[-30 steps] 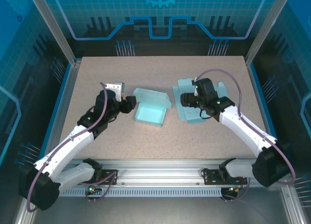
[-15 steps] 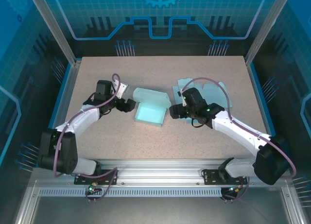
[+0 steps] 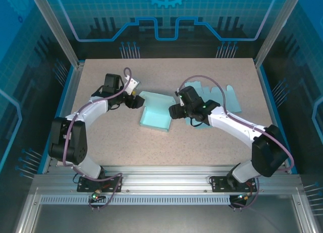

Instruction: Fold the paper box

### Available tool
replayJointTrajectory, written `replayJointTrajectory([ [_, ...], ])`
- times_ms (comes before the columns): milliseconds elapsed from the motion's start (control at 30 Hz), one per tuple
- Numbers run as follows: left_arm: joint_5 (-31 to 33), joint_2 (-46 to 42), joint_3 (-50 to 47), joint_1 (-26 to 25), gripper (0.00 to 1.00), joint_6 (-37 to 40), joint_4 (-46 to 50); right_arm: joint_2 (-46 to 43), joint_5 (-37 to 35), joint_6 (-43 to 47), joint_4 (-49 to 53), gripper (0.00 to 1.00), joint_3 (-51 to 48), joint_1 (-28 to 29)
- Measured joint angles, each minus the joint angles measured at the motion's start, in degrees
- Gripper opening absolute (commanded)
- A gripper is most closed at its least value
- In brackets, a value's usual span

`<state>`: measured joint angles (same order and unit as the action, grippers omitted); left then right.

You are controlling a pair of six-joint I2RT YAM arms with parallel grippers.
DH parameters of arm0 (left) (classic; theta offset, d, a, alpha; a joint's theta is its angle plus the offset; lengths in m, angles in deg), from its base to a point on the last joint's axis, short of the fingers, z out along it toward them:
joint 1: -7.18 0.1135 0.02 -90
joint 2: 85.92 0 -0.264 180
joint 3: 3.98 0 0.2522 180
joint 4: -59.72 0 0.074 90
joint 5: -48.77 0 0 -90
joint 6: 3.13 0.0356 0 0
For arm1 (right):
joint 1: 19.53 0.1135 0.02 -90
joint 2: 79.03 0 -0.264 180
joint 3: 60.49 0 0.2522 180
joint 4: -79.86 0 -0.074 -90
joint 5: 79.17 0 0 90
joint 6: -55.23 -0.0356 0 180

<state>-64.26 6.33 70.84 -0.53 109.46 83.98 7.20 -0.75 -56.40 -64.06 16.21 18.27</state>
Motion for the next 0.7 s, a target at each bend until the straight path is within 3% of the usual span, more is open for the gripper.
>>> replayJointTrajectory([
  [367,0.2,1.8,0.7,-1.2,0.66,1.0,1.5,4.2,-0.3,-0.7,-0.4,0.46,2.4,0.6],
  [700,2.7,4.2,1.9,-3.8,0.4,1.9,1.3,6.5,-1.7,-1.0,-0.3,0.23,3.5,1.6],
])
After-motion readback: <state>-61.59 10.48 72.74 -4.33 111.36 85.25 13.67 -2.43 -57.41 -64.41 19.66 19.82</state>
